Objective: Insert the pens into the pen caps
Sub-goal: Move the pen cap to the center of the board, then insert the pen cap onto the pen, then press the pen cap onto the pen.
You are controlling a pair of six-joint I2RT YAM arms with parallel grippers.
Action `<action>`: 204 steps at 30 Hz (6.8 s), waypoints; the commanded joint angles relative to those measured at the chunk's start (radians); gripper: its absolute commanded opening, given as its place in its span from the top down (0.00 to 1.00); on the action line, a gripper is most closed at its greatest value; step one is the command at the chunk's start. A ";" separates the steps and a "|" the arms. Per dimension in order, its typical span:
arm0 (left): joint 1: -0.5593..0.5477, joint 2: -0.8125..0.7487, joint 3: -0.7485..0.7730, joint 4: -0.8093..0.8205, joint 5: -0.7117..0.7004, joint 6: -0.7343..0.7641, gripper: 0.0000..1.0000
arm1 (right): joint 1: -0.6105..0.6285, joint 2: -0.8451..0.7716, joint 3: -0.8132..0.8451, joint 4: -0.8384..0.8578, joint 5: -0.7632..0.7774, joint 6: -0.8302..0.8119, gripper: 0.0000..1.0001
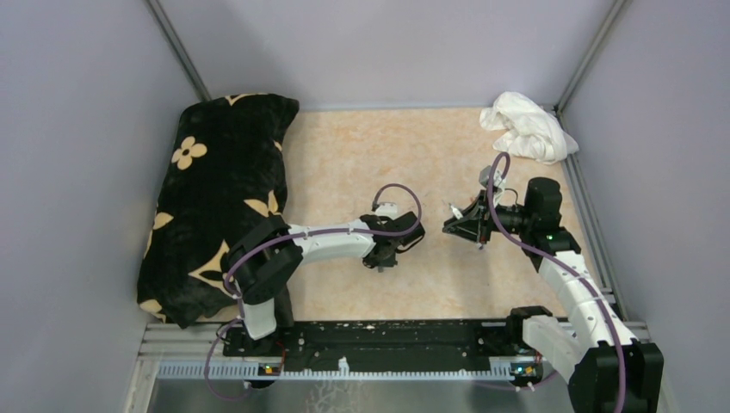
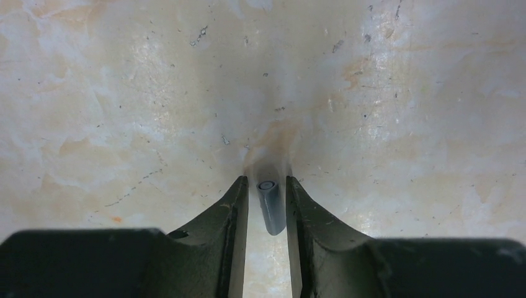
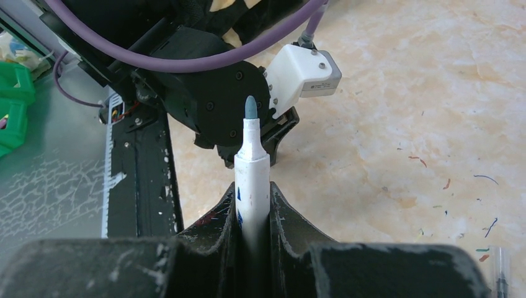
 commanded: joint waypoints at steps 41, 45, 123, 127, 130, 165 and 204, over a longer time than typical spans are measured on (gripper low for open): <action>-0.013 -0.615 -0.488 1.049 0.138 0.154 1.00 | -0.007 0.001 -0.045 0.156 -0.181 -0.007 1.00; -0.015 -0.638 -0.551 1.298 0.121 0.134 1.00 | -0.004 0.008 -0.054 0.164 -0.221 -0.020 1.00; -0.258 -0.207 -0.286 1.632 -0.293 0.237 0.95 | 0.078 0.034 -0.119 0.531 0.072 0.484 1.00; -0.260 -0.217 -0.281 1.625 -0.276 0.245 0.83 | 0.078 0.028 -0.110 0.498 0.065 0.441 1.00; -0.260 -0.239 -0.277 1.605 -0.264 0.254 0.72 | 0.076 0.024 -0.108 0.493 0.053 0.429 1.00; 0.001 -0.590 -0.419 1.406 0.376 0.345 0.21 | 0.068 0.020 -0.035 0.260 -0.146 0.164 1.00; 0.066 -0.366 -0.322 1.519 0.568 0.186 0.64 | 0.068 0.017 -0.035 0.260 -0.150 0.168 1.00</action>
